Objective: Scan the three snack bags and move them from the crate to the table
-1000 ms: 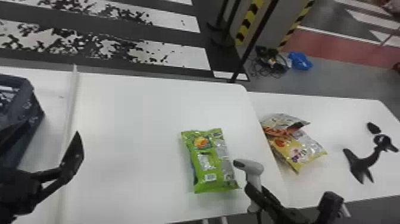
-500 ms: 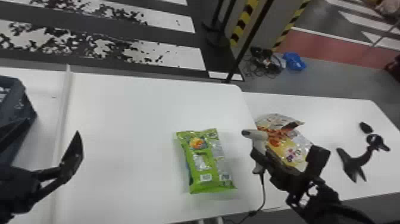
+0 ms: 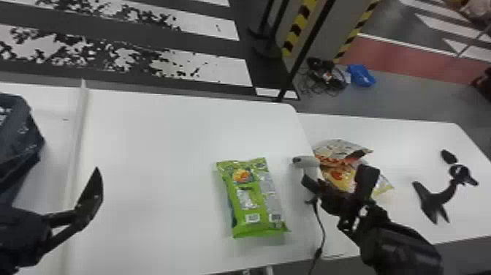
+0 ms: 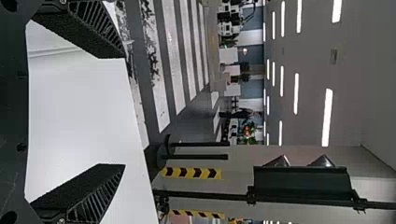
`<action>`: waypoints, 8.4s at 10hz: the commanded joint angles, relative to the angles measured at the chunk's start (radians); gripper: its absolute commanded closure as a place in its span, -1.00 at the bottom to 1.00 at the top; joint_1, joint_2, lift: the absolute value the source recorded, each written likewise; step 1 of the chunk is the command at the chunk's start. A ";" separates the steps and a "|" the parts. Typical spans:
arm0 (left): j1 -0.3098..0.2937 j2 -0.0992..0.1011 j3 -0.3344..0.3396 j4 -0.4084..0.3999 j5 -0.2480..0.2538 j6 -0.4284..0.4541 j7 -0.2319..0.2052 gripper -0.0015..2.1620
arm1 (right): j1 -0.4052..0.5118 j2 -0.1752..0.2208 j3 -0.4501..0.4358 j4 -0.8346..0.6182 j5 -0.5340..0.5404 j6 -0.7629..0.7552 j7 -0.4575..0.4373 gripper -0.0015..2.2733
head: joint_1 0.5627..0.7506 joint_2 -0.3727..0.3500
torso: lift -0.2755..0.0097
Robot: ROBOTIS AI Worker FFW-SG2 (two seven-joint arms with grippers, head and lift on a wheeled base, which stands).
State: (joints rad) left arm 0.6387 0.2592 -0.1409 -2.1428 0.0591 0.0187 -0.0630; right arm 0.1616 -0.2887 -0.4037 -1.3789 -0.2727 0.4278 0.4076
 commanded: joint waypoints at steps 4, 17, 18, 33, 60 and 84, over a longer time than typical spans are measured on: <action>-0.019 0.000 -0.020 0.003 -0.008 0.048 -0.001 -0.97 | -0.002 -0.018 0.008 0.004 0.006 0.013 -0.006 -1.00 | 0.41 -0.94 | 0.50; -0.014 0.003 -0.019 -0.003 -0.007 0.051 -0.005 -0.97 | -0.065 -0.020 0.167 -0.055 -0.030 0.317 0.275 -0.92 | 0.41 -0.71 | 0.50; -0.019 0.003 -0.011 -0.002 0.011 0.051 -0.012 -0.97 | -0.076 -0.020 0.177 -0.043 -0.011 0.329 0.335 -0.54 | 0.41 -0.69 | 0.50; -0.076 -0.026 0.087 0.132 0.128 -0.068 0.011 -0.97 | -0.260 -0.112 -0.311 0.314 -0.504 -0.355 -0.144 0.91 | 0.41 -0.94 | 0.50; 0.082 -0.026 0.083 -0.011 0.107 -0.121 0.057 -0.97 | 0.391 0.076 0.476 -0.779 0.109 -0.195 -0.682 -0.92 | 0.41 -0.51 | 0.50; 0.308 -0.049 0.087 -0.141 0.074 -0.203 0.111 -0.96 | 0.710 -0.044 0.516 -0.959 0.105 -0.422 -0.678 -0.91 | 0.41 -0.03 | 0.50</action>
State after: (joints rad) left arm 0.9449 0.2104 -0.0576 -2.2818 0.1334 -0.1871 0.0474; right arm 0.8712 -0.3328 0.1123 -2.3378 -0.1670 0.0103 -0.2699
